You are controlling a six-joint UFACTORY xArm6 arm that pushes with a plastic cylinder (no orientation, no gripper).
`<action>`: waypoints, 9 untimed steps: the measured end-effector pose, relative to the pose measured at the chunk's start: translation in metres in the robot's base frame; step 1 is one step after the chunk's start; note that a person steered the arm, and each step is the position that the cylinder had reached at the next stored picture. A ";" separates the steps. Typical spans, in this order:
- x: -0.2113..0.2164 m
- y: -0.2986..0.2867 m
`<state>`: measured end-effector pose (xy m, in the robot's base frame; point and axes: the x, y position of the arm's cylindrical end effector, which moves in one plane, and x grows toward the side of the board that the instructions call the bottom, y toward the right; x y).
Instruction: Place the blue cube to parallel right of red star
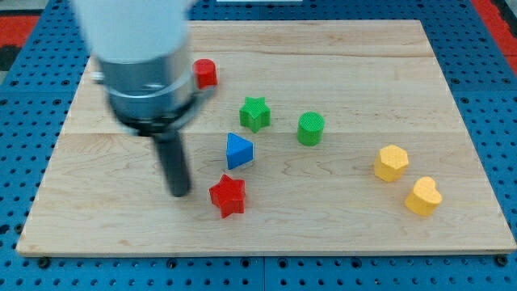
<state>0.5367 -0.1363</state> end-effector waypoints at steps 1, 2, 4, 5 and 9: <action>-0.025 -0.094; -0.107 -0.130; -0.203 -0.076; -0.193 -0.041; -0.171 -0.052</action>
<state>0.3653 -0.1884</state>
